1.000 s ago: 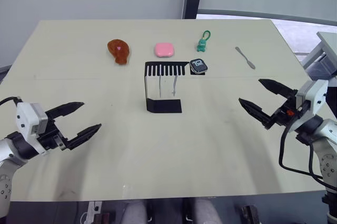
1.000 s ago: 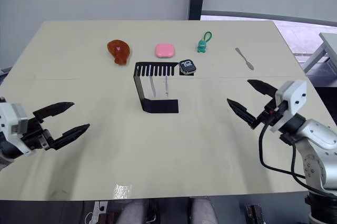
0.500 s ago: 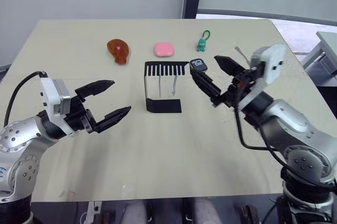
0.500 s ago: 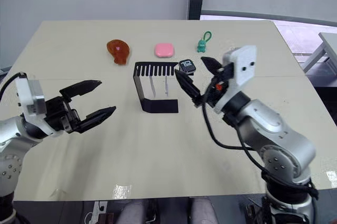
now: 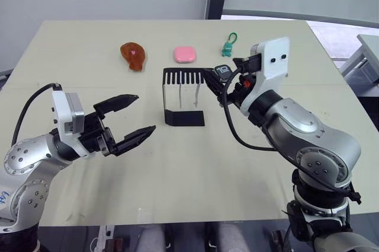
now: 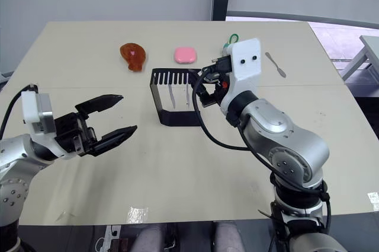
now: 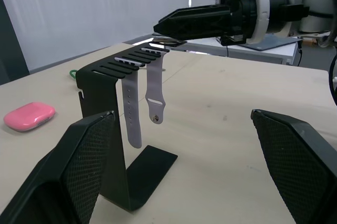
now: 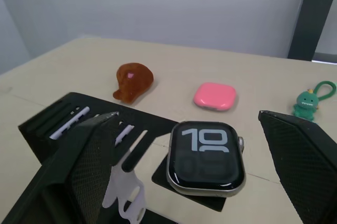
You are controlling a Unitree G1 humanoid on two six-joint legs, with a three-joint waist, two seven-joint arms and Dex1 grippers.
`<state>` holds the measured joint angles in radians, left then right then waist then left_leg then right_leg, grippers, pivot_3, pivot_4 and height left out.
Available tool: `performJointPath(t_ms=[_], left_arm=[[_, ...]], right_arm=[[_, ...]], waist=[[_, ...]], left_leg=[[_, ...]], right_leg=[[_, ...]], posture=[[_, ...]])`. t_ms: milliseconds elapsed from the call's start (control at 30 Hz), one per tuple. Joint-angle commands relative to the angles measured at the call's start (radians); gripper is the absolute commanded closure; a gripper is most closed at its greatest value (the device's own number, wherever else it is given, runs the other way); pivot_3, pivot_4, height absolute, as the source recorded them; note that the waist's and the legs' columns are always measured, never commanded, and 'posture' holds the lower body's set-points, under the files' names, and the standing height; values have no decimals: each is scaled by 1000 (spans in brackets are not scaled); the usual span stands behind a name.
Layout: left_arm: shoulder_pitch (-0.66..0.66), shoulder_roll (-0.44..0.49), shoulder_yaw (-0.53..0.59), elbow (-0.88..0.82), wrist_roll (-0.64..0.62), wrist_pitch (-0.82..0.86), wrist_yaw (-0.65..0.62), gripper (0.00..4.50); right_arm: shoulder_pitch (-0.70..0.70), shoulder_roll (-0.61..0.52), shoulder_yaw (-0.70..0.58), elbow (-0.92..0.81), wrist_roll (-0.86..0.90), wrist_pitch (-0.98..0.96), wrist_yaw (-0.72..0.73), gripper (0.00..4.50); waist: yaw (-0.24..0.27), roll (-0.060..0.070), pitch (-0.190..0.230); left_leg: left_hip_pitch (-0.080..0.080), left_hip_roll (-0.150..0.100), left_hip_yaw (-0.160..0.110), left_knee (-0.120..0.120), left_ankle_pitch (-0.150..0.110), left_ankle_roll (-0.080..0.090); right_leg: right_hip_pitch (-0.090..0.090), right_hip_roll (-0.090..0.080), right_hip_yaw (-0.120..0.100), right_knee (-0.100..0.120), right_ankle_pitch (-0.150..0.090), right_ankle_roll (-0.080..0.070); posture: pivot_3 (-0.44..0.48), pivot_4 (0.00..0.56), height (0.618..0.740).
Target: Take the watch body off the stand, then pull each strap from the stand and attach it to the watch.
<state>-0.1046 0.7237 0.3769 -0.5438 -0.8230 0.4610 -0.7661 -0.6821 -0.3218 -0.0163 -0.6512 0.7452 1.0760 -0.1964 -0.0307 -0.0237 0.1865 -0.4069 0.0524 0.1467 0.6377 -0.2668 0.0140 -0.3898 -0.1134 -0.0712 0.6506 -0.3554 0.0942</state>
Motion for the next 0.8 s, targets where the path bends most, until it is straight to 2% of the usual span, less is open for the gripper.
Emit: performJointPath(t_ms=[33,200,800], left_arm=[[-17,10,34,-33,-27,-8,8,0],[-45,-5,63,-13,-51,-11,51,0],[-44,5,68,-7,-31,-21,56,0]], right_arm=[[-26,21,-33,-12,-16,16,-14,32],[-35,48,-55,2,-30,33,-10,32],[-36,77,-58,5,-50,59,19,32]], waist=[[-2,0,0],[-1,0,0],[-3,0,0]], left_leg=[[0,0,0,0,0,0],[0,0,1,0,0,0],[0,0,2,0,0,0]], right_leg=[[0,0,0,1,0,0],[-1,0,2,2,0,0],[-2,1,3,2,0,0]], posture=[[0,150,740],[0,150,740],[0,150,740]])
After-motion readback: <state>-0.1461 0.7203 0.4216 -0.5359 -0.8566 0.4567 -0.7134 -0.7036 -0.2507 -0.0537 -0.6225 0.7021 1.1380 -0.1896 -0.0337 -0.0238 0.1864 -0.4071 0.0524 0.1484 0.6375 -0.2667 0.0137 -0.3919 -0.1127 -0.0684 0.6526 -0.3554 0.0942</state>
